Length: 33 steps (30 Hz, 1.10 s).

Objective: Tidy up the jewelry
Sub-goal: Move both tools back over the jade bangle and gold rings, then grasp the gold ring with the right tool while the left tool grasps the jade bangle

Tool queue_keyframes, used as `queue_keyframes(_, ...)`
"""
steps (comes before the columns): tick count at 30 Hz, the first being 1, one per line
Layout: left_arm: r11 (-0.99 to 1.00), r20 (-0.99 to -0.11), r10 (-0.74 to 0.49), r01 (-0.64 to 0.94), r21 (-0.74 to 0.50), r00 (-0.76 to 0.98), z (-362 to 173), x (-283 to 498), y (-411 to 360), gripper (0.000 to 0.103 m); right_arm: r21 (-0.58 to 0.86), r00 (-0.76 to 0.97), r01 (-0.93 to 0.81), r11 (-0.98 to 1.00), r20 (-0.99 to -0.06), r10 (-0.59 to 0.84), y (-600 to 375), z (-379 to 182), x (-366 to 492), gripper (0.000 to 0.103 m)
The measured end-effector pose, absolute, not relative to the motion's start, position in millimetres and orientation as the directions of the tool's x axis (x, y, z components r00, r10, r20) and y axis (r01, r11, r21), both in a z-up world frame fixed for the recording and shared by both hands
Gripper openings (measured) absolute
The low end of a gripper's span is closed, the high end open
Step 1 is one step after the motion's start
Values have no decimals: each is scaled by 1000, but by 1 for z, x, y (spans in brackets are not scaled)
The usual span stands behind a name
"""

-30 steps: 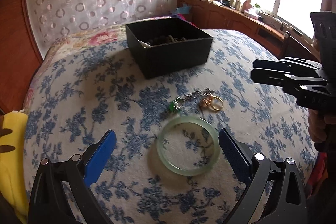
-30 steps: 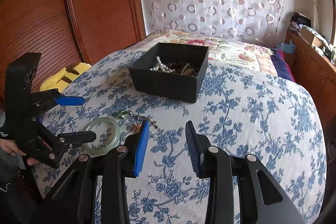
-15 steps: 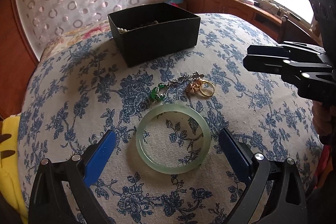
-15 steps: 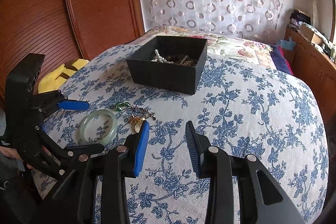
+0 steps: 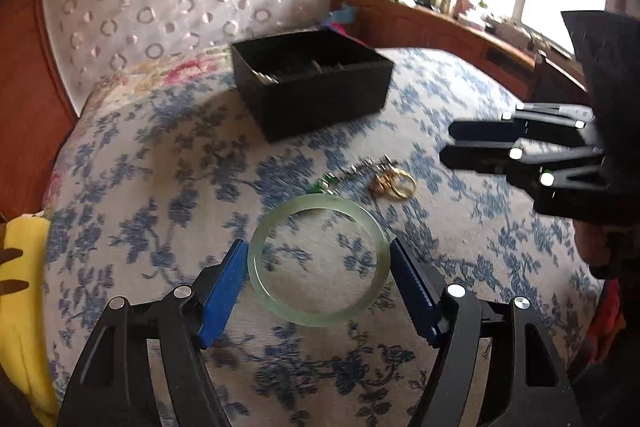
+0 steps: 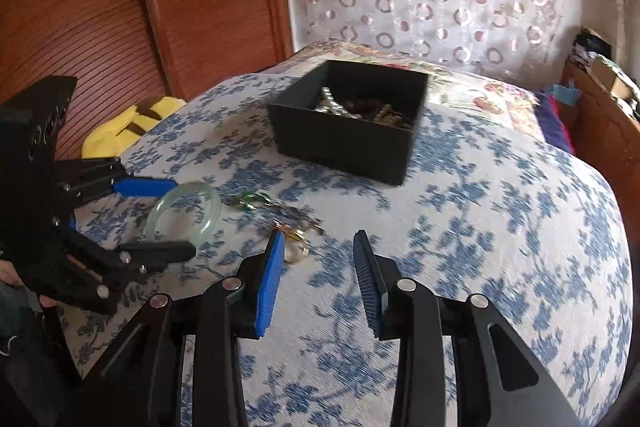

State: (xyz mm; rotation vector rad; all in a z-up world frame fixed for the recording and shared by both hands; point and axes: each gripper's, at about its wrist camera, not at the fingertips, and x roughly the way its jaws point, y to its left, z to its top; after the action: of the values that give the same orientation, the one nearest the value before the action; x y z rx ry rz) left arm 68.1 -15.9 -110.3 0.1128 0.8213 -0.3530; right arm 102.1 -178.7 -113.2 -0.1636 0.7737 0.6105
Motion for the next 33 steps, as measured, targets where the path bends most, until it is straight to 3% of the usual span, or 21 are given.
queue_keyframes(10, 957, -694, -246, 284, -63, 676, -94, 64, 18, 69, 38, 506, -641, 767, -731, 458, -136, -117, 121, 38)
queue_keyframes(13, 961, -689, -240, 267, -71, 684, -94, 63, 26, 69, 18, 498, -650, 760, -746, 443, -125, -121, 127, 31)
queue_keyframes(33, 964, -691, -246, 245, -101, 680, -100, 61, 43, 69, -36, 446, -690, 723, -807, 386, -92, -138, 147, 29)
